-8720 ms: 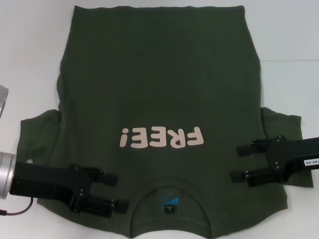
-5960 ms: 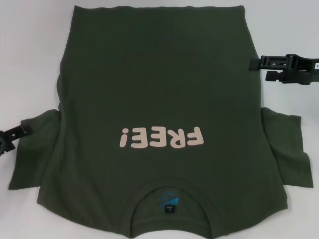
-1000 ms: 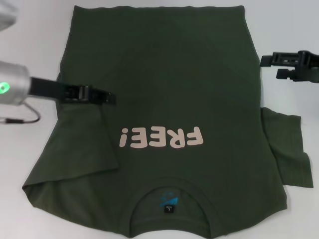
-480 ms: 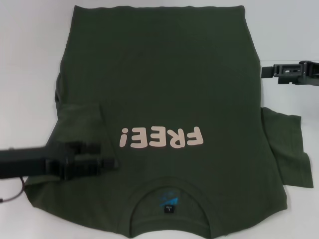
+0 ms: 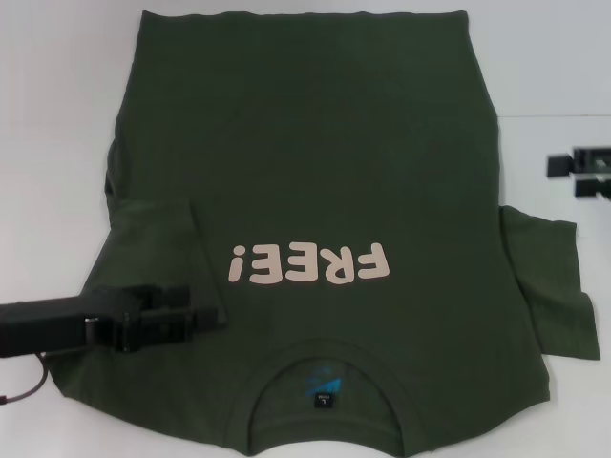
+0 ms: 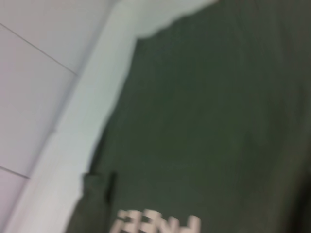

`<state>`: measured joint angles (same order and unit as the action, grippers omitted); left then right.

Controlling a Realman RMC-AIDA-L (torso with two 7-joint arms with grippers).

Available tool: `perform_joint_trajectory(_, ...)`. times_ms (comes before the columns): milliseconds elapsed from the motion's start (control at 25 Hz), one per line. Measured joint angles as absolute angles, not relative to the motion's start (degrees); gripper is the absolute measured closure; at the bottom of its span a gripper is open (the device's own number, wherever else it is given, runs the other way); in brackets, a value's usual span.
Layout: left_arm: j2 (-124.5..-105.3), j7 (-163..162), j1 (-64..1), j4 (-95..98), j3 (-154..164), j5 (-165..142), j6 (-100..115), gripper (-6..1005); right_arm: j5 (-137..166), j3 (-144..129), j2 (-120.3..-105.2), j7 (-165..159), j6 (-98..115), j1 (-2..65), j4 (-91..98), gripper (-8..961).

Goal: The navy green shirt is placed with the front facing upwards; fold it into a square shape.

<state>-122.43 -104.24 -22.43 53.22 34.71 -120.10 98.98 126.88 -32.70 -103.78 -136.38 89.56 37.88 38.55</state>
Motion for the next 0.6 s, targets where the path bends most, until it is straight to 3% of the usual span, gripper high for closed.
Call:
perform_joint_trajectory(240,-122.57,-105.6,-22.81,52.53,34.53,-119.92,95.69,233,137.36,-32.1,-101.66,-143.47,90.2,37.25,39.49,72)
perform_joint_trajectory(600,-122.61,-105.63,-23.18,51.16,34.63,-119.85,94.72,234,138.97,-32.0,-102.75,-143.77,90.0,35.51,37.35,89)
